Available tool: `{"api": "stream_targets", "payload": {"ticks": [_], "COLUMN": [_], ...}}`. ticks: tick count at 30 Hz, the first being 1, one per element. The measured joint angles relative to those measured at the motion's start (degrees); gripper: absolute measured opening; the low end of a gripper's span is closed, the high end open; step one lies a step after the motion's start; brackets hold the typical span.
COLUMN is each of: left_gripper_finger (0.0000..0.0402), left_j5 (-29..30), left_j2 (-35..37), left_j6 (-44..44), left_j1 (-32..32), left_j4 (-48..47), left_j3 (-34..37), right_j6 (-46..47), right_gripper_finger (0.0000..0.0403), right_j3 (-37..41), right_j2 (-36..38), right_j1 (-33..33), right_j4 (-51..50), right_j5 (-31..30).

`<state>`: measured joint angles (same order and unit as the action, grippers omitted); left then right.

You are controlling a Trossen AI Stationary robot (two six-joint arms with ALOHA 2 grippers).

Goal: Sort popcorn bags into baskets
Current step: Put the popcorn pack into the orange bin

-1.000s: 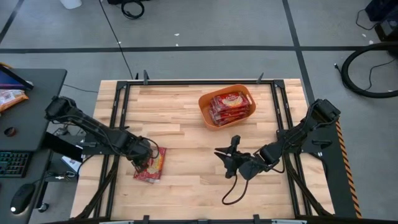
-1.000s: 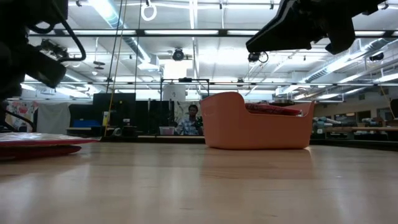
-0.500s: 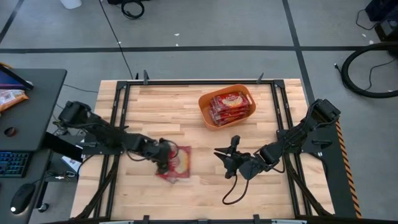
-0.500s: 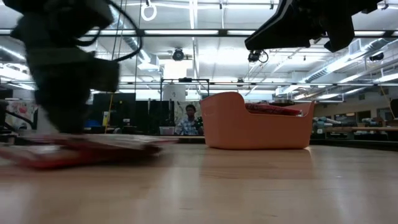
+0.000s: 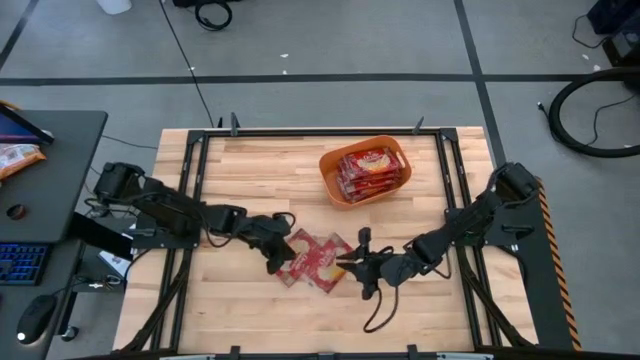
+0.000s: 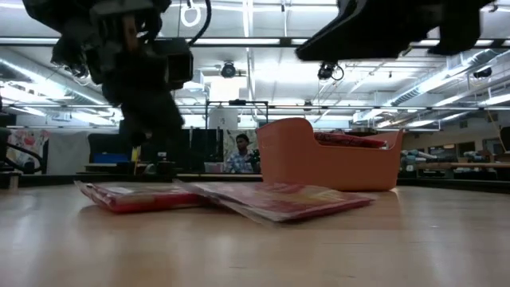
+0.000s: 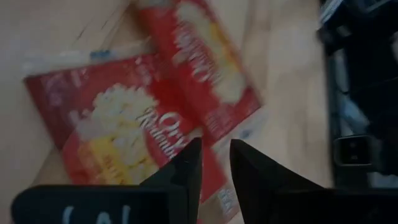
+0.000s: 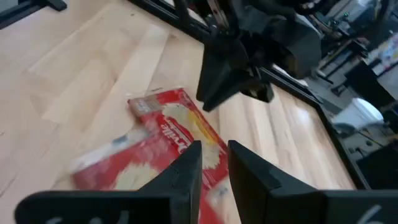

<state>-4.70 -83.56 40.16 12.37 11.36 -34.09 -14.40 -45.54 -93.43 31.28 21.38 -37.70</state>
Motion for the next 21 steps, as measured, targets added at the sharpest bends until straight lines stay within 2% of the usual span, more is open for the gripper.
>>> {"api": "stream_targets", "payload": {"ticks": [5,10,17,21], "left_gripper_finger": [0.0087,0.0087,0.0087,0.0087], "left_j5": [3.4,3.6,3.6,4.4], "left_j2": [-2.6,-4.9,-6.5,-6.5], "left_j6": [0.1,1.0,1.2,1.2], "left_j1": [1.1,1.1,1.1,1.4], "left_j4": [-4.8,-4.6,-4.4,-4.4], "left_j3": [0.0,0.0,0.0,0.0], "right_j6": [-3.6,-2.3,-0.5,2.7], "right_gripper_finger": [0.0082,0.0102,0.0175,0.0219], "right_j3": [0.0,-2.0,-6.9,-9.5], "right_j2": [-6.2,-10.6,-13.2,-13.2], "right_j1": [0.2,1.2,4.2,5.6], "right_j4": [5.4,2.6,-9.5,-20.9], "right_j5": [0.1,-0.1,0.0,2.0]}}
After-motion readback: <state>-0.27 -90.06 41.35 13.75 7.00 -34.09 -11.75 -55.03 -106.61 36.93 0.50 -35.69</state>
